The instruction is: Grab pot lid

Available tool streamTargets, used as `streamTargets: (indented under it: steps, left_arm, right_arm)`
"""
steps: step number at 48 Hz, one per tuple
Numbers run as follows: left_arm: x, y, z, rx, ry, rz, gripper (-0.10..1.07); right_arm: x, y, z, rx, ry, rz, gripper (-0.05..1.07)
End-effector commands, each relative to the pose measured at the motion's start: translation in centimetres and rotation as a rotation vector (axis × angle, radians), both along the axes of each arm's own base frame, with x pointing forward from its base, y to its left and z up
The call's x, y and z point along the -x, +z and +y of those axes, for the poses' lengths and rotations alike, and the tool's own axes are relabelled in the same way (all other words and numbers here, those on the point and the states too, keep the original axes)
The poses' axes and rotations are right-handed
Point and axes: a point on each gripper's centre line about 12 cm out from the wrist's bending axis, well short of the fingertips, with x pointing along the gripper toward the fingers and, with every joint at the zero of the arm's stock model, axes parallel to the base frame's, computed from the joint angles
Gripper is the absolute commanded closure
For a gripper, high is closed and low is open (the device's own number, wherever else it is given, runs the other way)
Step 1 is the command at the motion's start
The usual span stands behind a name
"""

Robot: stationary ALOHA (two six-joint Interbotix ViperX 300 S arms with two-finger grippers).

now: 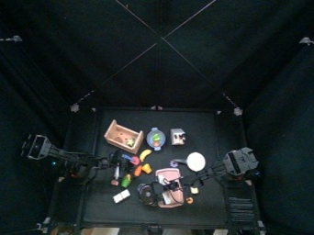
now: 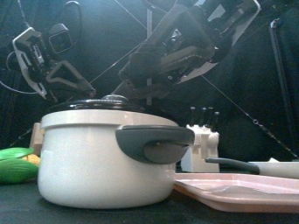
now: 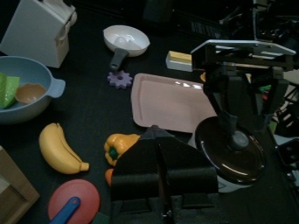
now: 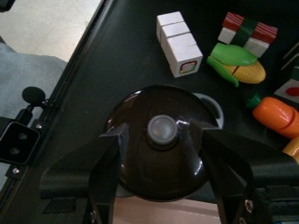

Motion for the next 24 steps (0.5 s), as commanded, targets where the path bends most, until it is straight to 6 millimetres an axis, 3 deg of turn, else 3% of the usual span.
streamTargets:
  steps: [1,24]
  left_arm:
    - [-0.3,0.5,-0.1,-0.002,-0.004,-0.020,1.00]
    - [-0.3,0.5,-0.2,-0.002,-0.005,-0.020,1.00]
  right_arm:
    - [-0.6,1.6,0.1,-0.022,-0.009,-0.043,0.13]
    - [-1.3,0.1,0.1,-0.016,-0.015,-0.015,0.13]
